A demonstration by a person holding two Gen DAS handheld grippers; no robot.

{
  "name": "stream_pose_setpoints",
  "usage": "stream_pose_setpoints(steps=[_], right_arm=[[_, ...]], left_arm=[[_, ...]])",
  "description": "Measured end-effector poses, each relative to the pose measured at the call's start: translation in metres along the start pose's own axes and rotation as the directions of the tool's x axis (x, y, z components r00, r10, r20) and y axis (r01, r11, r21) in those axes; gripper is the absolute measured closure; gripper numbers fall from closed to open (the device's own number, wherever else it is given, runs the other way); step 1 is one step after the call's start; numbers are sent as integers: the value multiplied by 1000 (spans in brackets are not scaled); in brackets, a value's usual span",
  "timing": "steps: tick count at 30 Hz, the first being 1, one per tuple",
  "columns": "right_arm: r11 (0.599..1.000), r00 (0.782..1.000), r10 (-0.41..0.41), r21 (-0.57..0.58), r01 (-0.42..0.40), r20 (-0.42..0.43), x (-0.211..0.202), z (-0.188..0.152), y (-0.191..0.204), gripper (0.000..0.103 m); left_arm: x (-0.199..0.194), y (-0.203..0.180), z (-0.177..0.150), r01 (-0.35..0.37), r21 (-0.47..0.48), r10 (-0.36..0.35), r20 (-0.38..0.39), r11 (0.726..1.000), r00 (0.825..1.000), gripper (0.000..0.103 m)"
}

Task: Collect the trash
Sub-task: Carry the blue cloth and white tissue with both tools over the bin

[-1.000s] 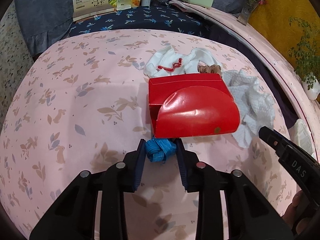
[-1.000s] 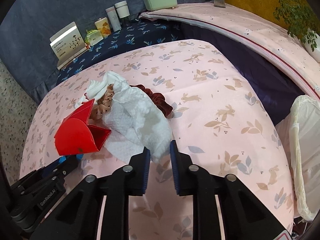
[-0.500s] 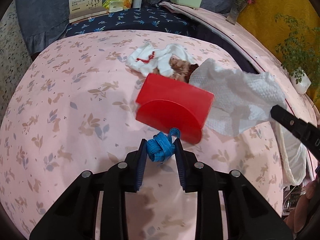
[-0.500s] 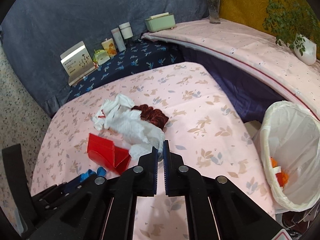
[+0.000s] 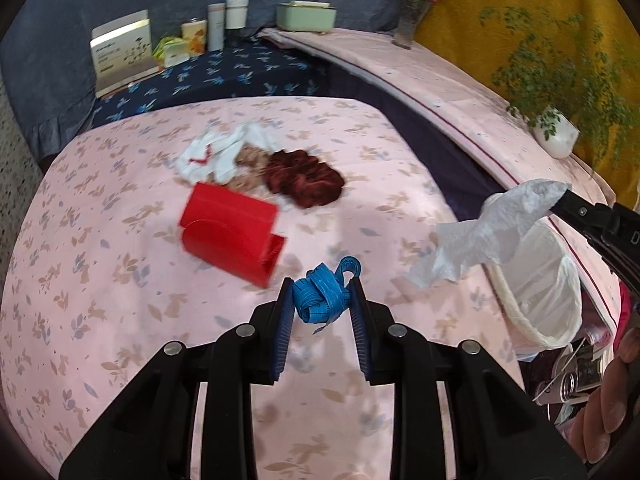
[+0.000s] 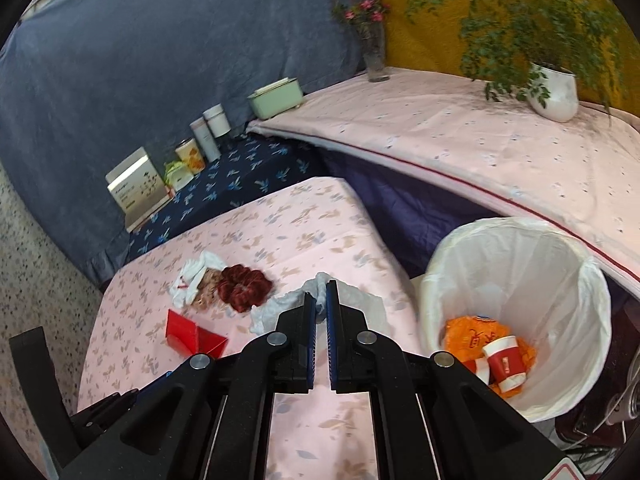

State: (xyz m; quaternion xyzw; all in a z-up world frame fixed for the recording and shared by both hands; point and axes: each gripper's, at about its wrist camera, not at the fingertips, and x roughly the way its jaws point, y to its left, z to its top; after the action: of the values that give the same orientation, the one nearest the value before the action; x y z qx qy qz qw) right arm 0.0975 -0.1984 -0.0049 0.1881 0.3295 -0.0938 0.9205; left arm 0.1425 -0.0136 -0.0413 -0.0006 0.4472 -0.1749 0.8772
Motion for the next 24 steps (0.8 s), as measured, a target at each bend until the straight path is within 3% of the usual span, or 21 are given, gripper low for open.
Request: stream_pose_setpoints(steps=[10, 24], right_arm=[[994, 997, -65, 90, 61, 46, -32, 5, -69, 98], [965, 982, -177, 210, 160, 67, -58, 9, -162, 98]], left_arm=[[-1, -89, 6, 72, 142, -73, 1, 987, 997, 77], [12, -199, 5, 178, 318, -175, -38, 931, 984, 77]])
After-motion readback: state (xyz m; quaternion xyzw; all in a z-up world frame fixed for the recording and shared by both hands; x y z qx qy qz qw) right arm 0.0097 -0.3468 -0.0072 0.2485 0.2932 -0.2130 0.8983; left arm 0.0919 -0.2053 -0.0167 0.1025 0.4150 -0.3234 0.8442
